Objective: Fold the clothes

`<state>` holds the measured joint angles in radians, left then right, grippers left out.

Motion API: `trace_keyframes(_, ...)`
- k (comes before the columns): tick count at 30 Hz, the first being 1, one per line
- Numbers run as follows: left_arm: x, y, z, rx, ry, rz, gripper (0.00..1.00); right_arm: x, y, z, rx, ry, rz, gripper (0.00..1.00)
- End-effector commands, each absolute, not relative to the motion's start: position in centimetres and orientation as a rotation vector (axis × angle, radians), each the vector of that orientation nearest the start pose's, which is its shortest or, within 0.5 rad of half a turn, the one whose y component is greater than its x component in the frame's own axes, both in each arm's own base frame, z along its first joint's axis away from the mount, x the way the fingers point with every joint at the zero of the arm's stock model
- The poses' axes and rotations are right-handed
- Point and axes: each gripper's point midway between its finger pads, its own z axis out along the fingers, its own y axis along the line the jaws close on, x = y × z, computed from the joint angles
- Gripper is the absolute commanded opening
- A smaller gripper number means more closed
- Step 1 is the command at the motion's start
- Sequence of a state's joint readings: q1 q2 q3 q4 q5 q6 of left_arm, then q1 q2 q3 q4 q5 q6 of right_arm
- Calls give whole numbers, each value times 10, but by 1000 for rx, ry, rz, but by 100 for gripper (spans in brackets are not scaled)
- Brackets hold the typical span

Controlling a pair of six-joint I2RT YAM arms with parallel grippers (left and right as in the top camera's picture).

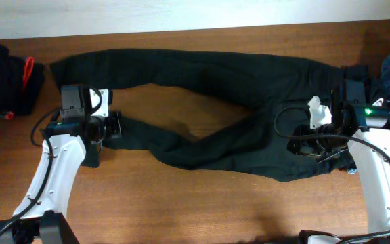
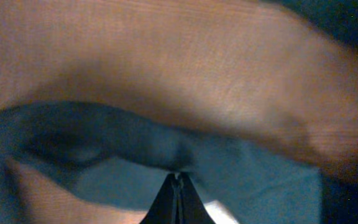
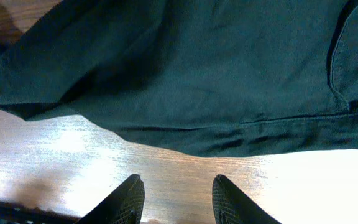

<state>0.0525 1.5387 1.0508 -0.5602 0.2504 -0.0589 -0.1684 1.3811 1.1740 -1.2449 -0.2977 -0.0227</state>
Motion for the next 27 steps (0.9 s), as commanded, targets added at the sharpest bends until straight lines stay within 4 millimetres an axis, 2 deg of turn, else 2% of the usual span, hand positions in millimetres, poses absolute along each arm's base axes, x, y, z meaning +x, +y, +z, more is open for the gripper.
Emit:
trace_keyframes(1,388,-30,120,-76,2531,-394,0,254,10,143,192,2967,437,41)
trace_keyframes(6,405,-28,120,-63,2478,-382,1,253,10,143,194,2972,439,41)
trace_keyframes(11,418,-23,89,-81,2514,-354,0,253,10,143,194,2972,439,41)
trace_keyframes(13,426,-22,86,-81,2496,-353,0,253,10,143,193,2971,438,41)
trace_keyframes(15,434,-17,103,-85,2456,-347,0,254,10,143,192,2968,438,41)
trace_keyframes(18,443,-14,159,-71,2358,-332,0,254,10,143,193,2968,438,41)
trace_keyframes(20,440,-14,200,-58,2302,-323,0,254,10,143,193,2968,438,41)
trace_keyframes(22,427,-18,233,-44,2276,-321,1,254,10,143,193,2969,438,41)
trace_keyframes(24,408,-25,247,-34,2301,-331,0,254,10,143,193,2970,438,41)
trace_keyframes(25,396,-29,246,-29,2330,-338,0,254,10,143,193,2970,439,42)
trace_keyframes(27,371,-43,231,-9,2443,-366,0,253,10,143,193,2969,439,42)
